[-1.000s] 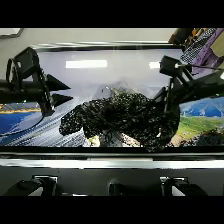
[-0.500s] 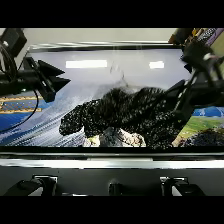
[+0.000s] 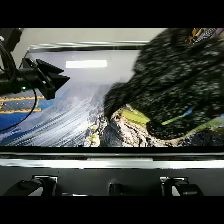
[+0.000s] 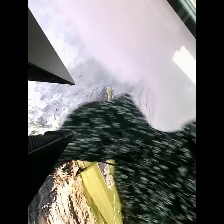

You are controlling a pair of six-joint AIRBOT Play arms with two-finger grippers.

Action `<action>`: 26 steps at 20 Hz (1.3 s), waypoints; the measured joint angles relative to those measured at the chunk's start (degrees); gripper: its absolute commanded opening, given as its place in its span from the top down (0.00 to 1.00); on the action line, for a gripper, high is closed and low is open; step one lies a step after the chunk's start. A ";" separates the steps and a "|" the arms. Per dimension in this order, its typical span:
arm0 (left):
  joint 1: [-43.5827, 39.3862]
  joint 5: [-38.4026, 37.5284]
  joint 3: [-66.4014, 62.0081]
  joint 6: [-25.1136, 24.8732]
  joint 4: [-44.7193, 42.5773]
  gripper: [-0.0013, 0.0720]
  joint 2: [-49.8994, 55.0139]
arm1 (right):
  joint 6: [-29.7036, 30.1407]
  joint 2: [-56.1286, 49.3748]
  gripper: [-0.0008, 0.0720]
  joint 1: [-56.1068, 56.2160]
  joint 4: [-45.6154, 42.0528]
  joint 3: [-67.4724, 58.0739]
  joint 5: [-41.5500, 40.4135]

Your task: Fold the clothes and pants, and hang the long-sleeved shirts on hangers.

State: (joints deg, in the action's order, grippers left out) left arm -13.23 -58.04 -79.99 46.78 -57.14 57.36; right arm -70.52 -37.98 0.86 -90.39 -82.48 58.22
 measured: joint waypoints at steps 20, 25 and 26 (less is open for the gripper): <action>-0.02 0.11 0.00 0.42 -0.04 0.51 0.24 | -55.30 -0.31 0.96 -0.02 -74.44 -2.05 4.02; -0.04 0.11 0.00 0.42 -0.04 0.51 0.26 | -62.60 -7.56 0.96 -4.70 -78.34 -5.57 1.62; -0.04 0.11 0.00 0.42 -0.04 0.51 0.26 | -63.56 -8.83 0.96 -6.69 -78.38 -6.95 0.33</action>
State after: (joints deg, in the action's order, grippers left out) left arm -13.28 -57.93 -79.99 47.20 -57.19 57.63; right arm -134.08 -46.81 -5.82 -168.77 -89.43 58.54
